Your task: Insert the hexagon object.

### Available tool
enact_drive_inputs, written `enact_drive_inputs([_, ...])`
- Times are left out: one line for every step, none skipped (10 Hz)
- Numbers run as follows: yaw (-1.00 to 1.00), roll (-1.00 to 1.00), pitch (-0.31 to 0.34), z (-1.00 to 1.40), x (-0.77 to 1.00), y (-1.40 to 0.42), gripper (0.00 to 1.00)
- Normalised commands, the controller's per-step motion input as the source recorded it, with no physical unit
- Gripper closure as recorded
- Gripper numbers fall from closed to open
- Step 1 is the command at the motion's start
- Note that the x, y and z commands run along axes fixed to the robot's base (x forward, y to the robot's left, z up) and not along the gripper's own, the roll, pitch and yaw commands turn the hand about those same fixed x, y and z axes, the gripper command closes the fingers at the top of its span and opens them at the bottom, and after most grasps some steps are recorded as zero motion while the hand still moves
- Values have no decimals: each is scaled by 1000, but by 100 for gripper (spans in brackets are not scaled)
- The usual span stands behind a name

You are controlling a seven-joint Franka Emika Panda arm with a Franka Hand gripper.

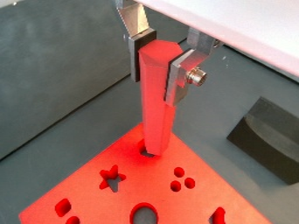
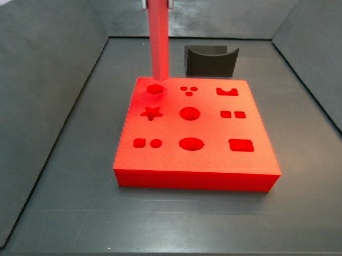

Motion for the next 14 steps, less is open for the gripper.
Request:
enact_drive_inputs([3, 60, 0, -114, 43, 0, 100])
enact_drive_inputs([0, 114, 10, -200, 117, -34, 100])
enact_drive_inputs([-49, 117, 33, -371, 183, -60, 100])
enact_drive_inputs([-69, 153, 21, -363, 126, -11, 100])
enact_drive_inputs([-114, 160, 13, -289, 66, 0, 100])
enact_drive_inputs([-106, 74, 0, -86, -189, 0, 100])
enact_drive_inputs([-6, 0, -94, 0, -523, -49, 100])
enact_drive_inputs([0, -16, -187, 0, -526, -149, 100])
enact_drive_inputs([31, -37, -197, -106, -309, -126, 100])
enact_drive_inputs([20, 0, -111, -283, 74, 0, 100])
enact_drive_inputs([0, 69, 0, -380, 600, 80, 100])
enact_drive_inputs([0, 41, 0, -329, 423, 243, 100])
enact_drive_inputs([-11, 23, 0, -197, 0, 171, 100])
enact_drive_inputs([-26, 51, 0, -183, 0, 83, 100])
